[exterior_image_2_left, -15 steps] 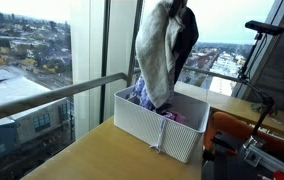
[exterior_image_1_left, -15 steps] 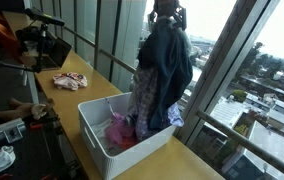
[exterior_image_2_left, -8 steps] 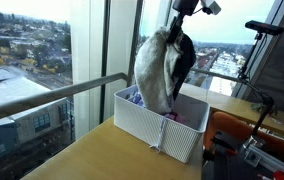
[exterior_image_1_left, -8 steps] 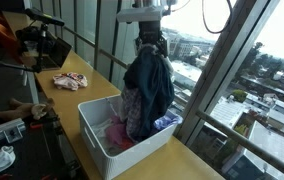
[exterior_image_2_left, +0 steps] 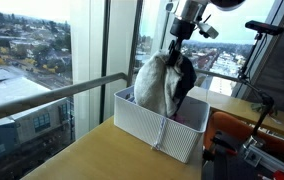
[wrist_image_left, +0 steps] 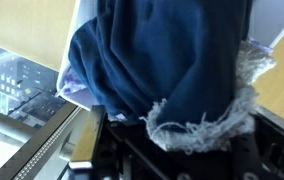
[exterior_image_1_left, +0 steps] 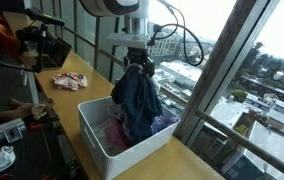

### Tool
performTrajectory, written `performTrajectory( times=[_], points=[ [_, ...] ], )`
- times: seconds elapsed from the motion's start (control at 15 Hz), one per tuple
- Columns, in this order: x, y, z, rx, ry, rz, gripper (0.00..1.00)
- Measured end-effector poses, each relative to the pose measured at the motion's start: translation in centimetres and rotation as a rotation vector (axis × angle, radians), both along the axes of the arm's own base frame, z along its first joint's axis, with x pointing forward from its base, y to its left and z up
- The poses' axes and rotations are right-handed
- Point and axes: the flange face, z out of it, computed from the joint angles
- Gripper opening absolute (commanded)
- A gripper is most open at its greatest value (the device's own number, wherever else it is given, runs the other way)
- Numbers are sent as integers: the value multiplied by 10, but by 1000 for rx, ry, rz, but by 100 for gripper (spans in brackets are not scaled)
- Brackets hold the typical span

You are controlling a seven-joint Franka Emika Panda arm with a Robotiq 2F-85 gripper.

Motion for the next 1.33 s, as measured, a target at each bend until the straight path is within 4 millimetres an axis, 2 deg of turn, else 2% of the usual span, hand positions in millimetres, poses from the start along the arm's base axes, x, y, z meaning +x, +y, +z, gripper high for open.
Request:
performTrajectory(
  times=[0.6,0.67,0.73,0.87,1.0,1.13,1.33],
  points=[
    [3,-6,-93,28,92,-17,0],
    [3,-9,-105,30,105,-20,25],
    [4,-11,-118,31,120,-24,26],
    [4,-16,-141,34,146,-32,40],
    [5,-22,-156,35,165,-41,54],
    [7,-26,-161,36,169,-48,69],
    [11,-23,-156,38,157,-42,90]
  ],
)
